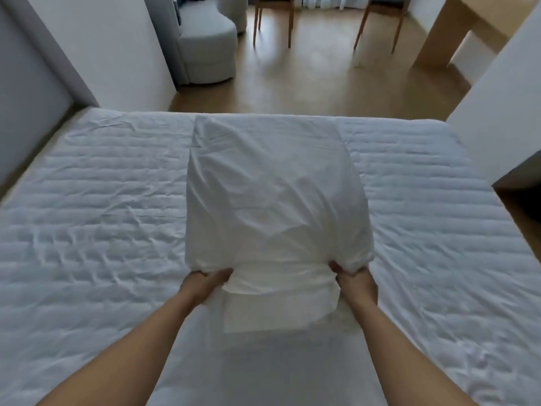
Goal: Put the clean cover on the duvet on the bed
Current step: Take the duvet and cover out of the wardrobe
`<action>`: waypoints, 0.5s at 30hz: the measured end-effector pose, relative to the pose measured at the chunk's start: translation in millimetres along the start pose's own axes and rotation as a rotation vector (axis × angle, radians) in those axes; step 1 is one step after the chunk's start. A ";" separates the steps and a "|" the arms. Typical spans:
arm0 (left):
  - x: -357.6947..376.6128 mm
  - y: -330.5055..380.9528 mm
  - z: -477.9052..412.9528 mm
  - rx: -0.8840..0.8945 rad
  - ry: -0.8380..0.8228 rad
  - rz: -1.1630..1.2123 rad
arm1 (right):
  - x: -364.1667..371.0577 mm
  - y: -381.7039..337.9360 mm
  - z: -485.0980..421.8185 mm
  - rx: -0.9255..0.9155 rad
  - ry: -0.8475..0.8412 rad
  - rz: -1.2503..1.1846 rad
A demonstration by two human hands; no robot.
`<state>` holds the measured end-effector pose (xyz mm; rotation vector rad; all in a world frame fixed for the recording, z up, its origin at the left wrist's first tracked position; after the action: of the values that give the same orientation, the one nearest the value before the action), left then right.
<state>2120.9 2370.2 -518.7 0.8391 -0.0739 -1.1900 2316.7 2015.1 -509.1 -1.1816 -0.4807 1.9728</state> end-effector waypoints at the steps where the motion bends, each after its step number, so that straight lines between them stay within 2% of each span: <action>1: -2.8 -7.3 9.3 -0.013 -0.040 -0.012 | -8.7 5.2 8.7 0.034 -0.015 0.057; 5: -15.8 -5.1 43.0 0.030 -0.112 0.007 | -52.1 9.7 32.5 0.121 -0.058 0.144; 8: -31.2 20.1 55.8 0.094 -0.051 0.145 | -77.0 -2.7 39.0 0.139 0.043 0.065; 10: -45.2 46.4 55.8 0.129 0.021 0.327 | -84.7 -25.7 34.1 0.043 0.064 -0.050; 12: -54.1 72.8 54.3 0.145 0.044 0.414 | -89.7 -50.4 27.6 -0.044 0.060 -0.209; 14: -55.2 91.1 56.1 0.135 0.067 0.330 | -93.9 -66.7 19.2 -0.050 -0.009 -0.380; 15: -53.3 96.2 59.2 0.123 0.090 0.275 | -93.3 -71.7 15.5 -0.016 -0.104 -0.455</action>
<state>2147.1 2394.2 -399.0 0.9559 -0.1851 -0.8949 2359.0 1989.3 -401.3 -0.8854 -0.7476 1.6409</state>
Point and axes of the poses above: each hand's wrist, its own z-axis away from the middle knuckle, its own x-axis out of the palm, y = z × x, the point moved 8 cm from there along -z, towards the middle knuckle, and after that the axes turned 3 degrees about -x, right-handed, at the moved point
